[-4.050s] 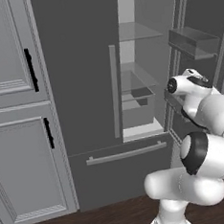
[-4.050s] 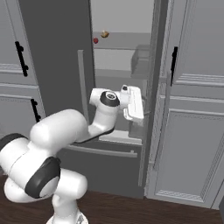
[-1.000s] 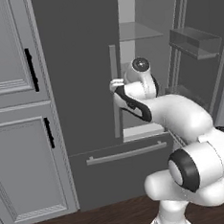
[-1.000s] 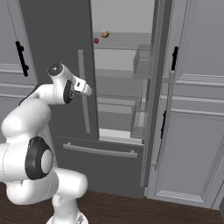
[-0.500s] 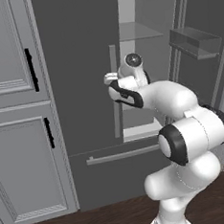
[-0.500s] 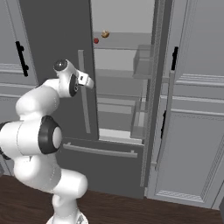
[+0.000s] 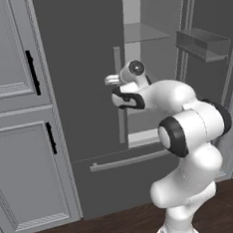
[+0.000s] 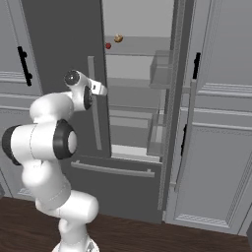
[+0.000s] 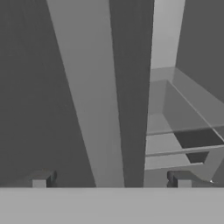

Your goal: Take the strawberry from the fridge and place it on top of the pancake, located on the dining counter.

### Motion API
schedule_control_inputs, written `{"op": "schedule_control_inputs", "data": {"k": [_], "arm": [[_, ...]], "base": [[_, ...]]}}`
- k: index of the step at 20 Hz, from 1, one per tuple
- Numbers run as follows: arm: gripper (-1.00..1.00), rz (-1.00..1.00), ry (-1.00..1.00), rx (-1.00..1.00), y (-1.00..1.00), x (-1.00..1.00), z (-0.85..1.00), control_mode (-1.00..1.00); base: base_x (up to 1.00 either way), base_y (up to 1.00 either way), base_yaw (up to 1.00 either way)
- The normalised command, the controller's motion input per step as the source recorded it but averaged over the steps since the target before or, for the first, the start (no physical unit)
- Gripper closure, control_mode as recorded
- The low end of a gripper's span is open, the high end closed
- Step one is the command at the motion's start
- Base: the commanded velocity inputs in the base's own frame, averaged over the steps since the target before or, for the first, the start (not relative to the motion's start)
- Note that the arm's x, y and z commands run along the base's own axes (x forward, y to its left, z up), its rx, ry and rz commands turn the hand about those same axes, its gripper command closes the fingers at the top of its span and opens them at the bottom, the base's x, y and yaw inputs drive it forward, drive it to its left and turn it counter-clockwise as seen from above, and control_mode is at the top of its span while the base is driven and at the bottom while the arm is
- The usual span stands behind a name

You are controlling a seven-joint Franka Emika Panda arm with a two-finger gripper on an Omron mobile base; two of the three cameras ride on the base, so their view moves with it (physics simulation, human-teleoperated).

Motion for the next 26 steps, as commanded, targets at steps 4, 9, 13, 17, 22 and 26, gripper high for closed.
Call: {"op": "schedule_control_inputs", "data": {"k": [4, 9, 13, 17, 22, 26], "arm": [[-1.00, 0.00, -0.11, -0.04, 0.18, 0.38, 0.00, -1.00], [-1.00, 0.00, -0.06, -0.03, -0.01, 0.50, 0.00, -1.00], [-1.00, 0.00, -0.10, -0.06, -0.06, 0.59, 0.00, -1.00], [-1.00, 0.00, -0.11, -0.04, 0.00, 0.64, 0.00, -1.00], [1.00, 0.00, -0.01, 0.00, 0.04, 0.37, 0.00, -1.00], [1.00, 0.00, 0.00, 0.00, 0.14, 0.09, 0.00, -1.00]], "base": [[0.00, 0.00, 0.00], [0.00, 0.00, 0.00], [0.00, 0.00, 0.00], [0.00, 0.00, 0.00], [0.00, 0.00, 0.00], [0.00, 0.00, 0.00]]}}
